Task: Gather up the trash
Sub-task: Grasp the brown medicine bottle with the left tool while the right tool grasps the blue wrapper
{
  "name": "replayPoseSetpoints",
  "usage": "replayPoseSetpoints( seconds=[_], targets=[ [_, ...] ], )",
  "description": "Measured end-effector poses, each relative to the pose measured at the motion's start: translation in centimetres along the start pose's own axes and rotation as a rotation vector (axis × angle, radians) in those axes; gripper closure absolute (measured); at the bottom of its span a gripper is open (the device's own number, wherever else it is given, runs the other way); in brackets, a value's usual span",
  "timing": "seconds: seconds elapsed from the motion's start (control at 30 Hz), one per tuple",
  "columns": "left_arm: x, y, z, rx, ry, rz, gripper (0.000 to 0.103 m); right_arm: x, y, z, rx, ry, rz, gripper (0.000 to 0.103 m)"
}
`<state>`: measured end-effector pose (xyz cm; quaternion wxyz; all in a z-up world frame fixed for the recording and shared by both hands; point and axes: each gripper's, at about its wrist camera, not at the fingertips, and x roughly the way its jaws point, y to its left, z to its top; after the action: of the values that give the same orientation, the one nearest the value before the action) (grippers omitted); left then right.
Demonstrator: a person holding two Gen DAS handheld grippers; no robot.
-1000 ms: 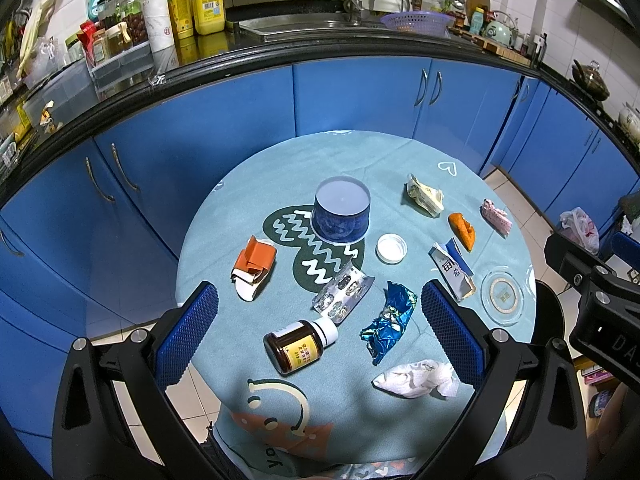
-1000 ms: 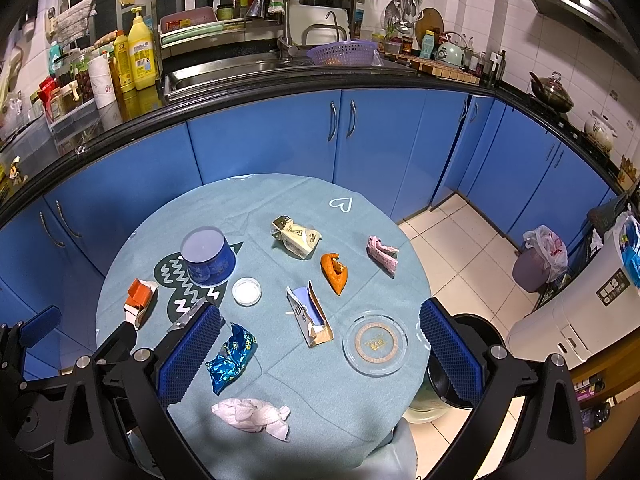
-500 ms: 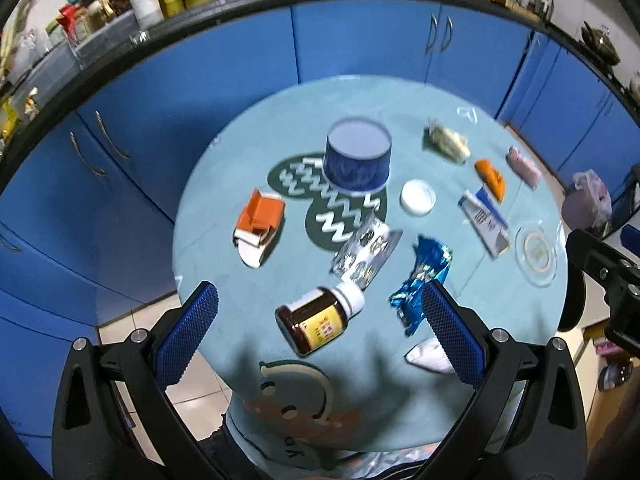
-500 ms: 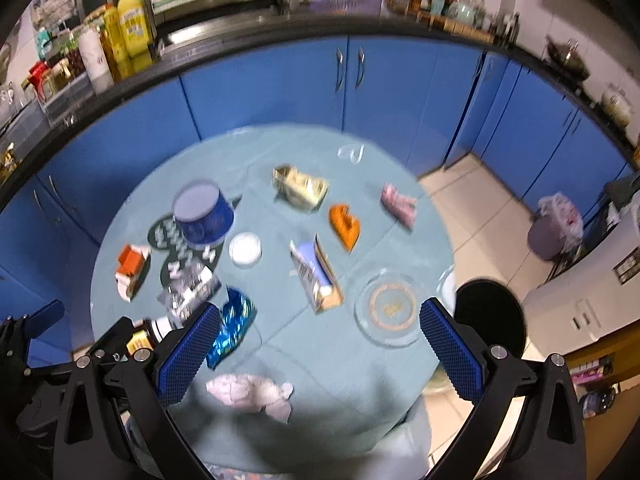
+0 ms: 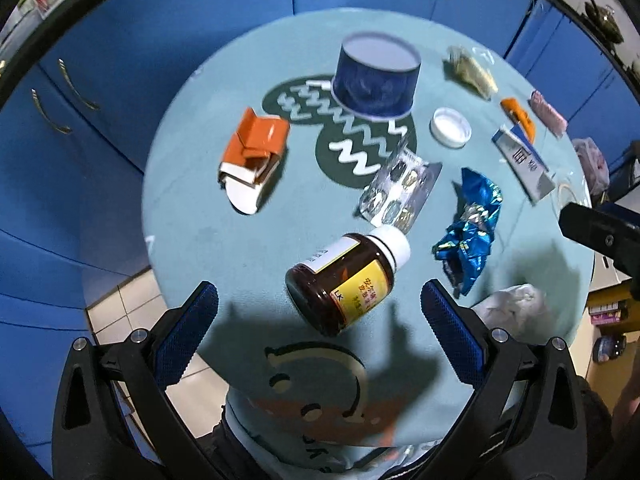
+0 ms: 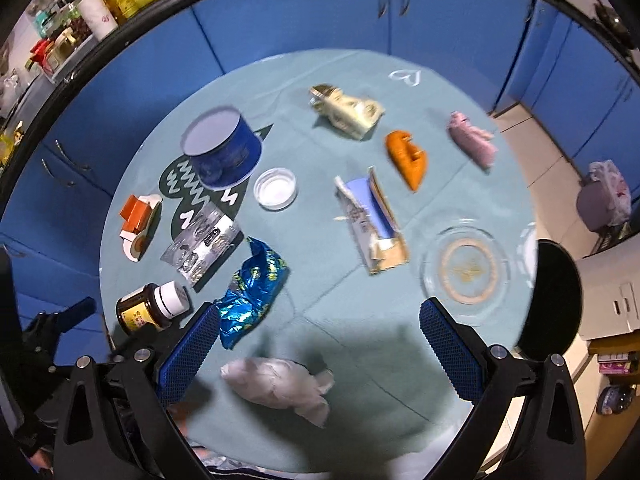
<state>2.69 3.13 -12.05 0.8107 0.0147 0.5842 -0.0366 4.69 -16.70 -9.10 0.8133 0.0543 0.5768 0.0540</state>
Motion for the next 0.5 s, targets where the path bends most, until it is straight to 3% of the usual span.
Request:
replayPoseSetpoints(
  seconds=[0.33,0.5],
  targets=[
    [2.4,1.8,0.4,-0.005,0.051,-0.061,0.014,3.7,2.0,1.2,-0.016,0.1,0.026,0.006],
    [3.2,3.2,0.2,-0.017,0.078,-0.071,0.036,4.9,3.0,1.4,-0.016,0.124,0.026,0.007]
  ],
)
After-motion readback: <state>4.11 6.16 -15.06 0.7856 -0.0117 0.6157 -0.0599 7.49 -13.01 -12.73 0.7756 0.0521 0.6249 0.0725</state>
